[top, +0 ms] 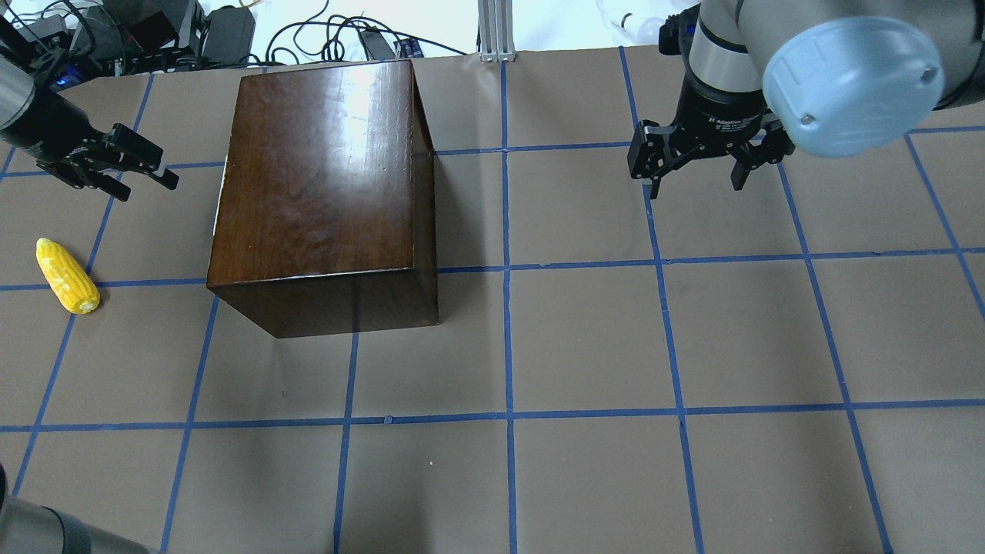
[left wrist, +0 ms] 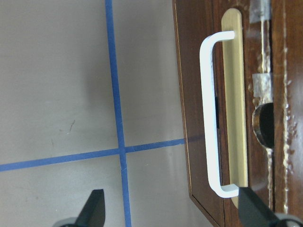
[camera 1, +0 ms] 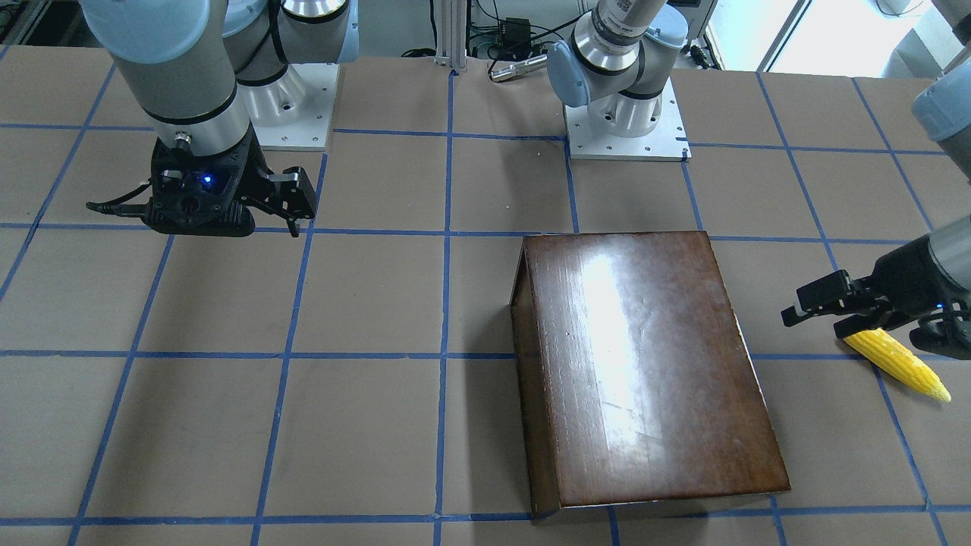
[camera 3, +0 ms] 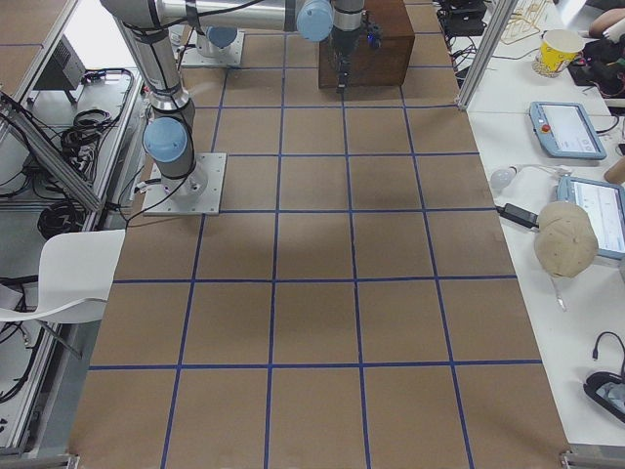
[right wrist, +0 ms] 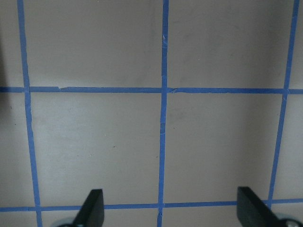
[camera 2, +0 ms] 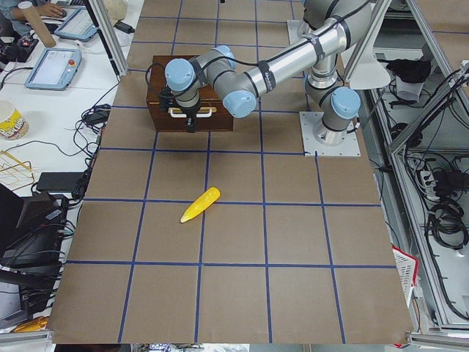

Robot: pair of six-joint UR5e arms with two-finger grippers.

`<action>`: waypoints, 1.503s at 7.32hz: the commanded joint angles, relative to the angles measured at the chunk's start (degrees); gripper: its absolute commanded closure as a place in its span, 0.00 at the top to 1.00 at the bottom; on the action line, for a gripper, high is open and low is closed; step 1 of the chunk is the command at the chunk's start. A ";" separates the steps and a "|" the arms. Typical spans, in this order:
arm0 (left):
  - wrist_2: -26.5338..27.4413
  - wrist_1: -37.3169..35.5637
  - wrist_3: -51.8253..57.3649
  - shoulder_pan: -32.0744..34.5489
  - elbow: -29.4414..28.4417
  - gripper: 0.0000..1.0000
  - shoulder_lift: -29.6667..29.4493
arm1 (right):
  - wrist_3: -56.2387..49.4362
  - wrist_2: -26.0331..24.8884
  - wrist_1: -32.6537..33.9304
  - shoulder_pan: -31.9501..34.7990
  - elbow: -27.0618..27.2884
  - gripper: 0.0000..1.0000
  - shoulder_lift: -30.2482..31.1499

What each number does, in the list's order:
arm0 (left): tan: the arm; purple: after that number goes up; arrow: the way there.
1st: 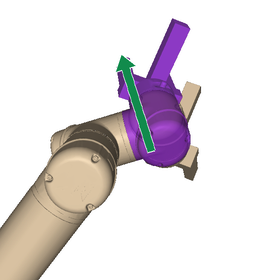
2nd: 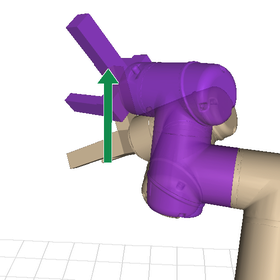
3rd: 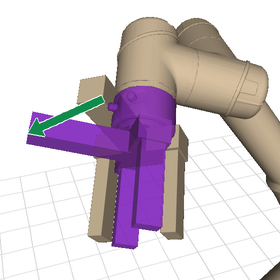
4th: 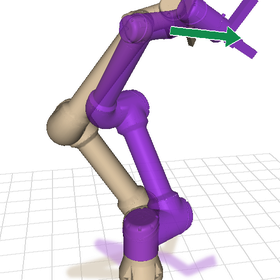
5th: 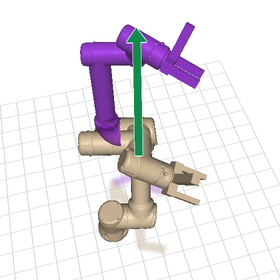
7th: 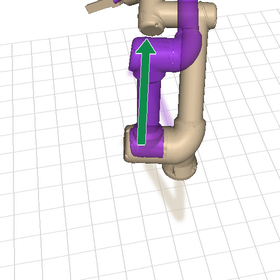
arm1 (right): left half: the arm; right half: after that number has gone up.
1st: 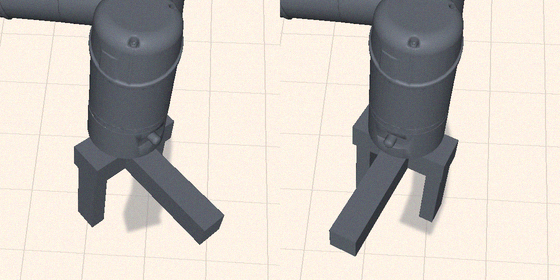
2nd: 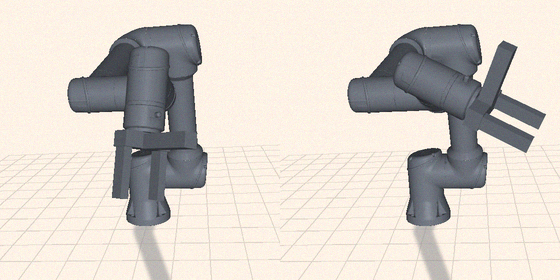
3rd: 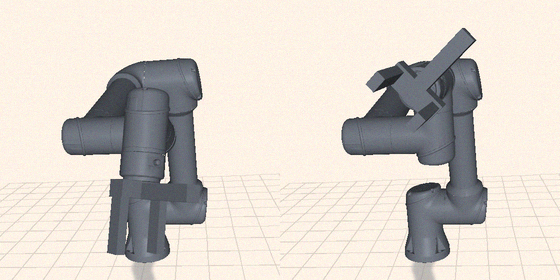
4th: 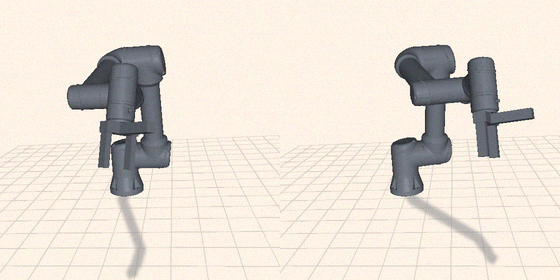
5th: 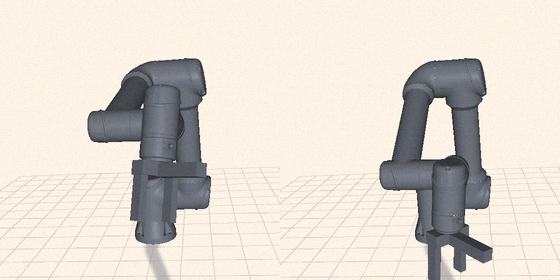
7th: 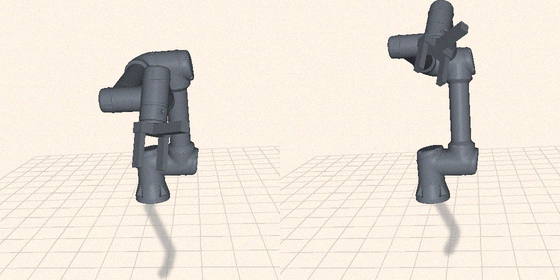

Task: Open drawer and put corn inside
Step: 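Lower the left gripper beside the cabinet next to the white drawer handle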

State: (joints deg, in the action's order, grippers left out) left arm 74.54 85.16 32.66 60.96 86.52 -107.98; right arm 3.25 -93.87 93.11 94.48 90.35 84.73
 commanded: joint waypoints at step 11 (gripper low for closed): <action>-0.98 -1.92 -8.14 0.39 0.22 1.00 -3.64 | 0.00 0.00 -0.04 0.00 0.00 1.00 0.00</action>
State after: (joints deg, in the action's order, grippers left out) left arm 73.63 83.71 23.94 61.27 86.71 -111.01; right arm 3.25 -93.87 93.08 94.48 90.35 84.73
